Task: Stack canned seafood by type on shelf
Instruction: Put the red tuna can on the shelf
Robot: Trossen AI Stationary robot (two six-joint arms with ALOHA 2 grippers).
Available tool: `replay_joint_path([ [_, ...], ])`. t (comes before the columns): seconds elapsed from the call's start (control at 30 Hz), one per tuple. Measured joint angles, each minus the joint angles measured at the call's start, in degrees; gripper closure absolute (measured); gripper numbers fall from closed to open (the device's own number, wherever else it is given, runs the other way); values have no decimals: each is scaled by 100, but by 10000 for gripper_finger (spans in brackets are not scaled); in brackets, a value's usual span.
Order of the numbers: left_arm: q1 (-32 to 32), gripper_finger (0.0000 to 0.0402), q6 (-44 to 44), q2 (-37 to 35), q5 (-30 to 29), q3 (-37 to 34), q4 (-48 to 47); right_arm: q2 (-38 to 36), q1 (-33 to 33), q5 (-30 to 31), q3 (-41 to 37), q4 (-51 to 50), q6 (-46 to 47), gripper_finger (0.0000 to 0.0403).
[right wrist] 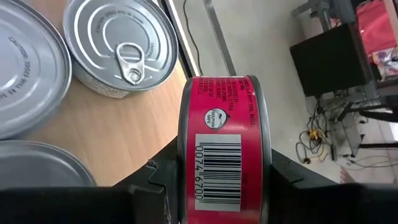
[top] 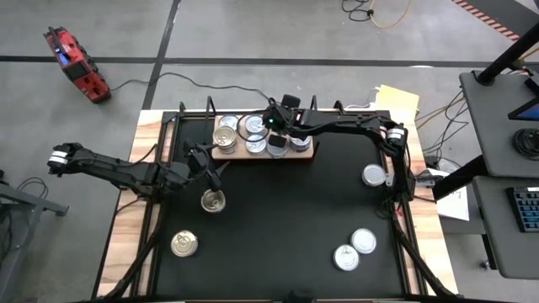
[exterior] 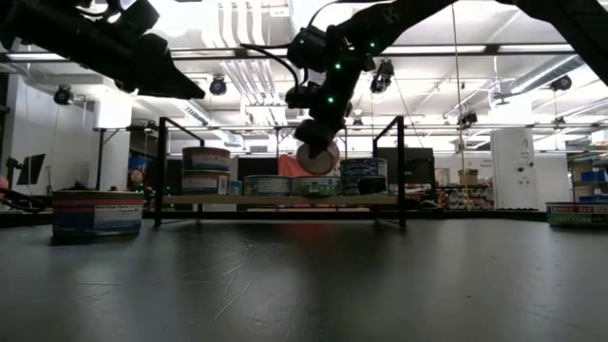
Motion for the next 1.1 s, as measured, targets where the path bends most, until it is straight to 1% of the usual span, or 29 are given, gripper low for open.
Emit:
replay_joint_path([
  [0.13, -9, 79, 2, 0, 1, 22, -48, 0, 0, -35, -19, -6, 158, 268],
  [0.37, -93, 79, -20, -2, 2, 51, -59, 0, 2, -40, -161, -6, 330, 276],
  [0.53, -96, 79, -20, -2, 2, 52, -62, -2, 2, -40, -312, 53, 342, 263],
  [0.7, -96, 79, -20, -2, 2, 55, -67, 47, 2, -40, -369, 186, 279, 276],
  [0.8, -96, 79, -20, -1, 2, 56, -83, 81, 2, -38, -377, 280, 180, 276],
  [1.0, -96, 79, -20, -2, 4, 57, -89, 83, 0, -44, -385, 300, 236, 247],
  [1.1, -96, 79, -20, -2, 4, 57, -87, 87, 0, -57, -385, 291, 237, 252],
])
